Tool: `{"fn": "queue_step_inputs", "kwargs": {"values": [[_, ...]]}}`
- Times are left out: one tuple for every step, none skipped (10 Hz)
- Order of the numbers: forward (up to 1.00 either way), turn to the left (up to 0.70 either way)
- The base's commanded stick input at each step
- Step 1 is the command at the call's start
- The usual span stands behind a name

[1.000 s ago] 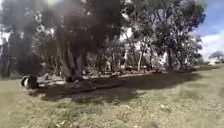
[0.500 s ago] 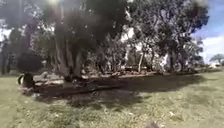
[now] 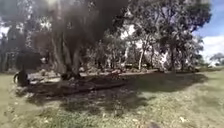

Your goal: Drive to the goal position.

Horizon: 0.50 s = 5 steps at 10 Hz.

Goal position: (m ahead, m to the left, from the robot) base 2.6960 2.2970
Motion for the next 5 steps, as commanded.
{"fn": "queue_step_inputs", "kwargs": {"values": [[0.5,-0.5],[0.5,-0.5],[0.5,-0.14],[0.5,0.0],[0.5,0.0]]}}
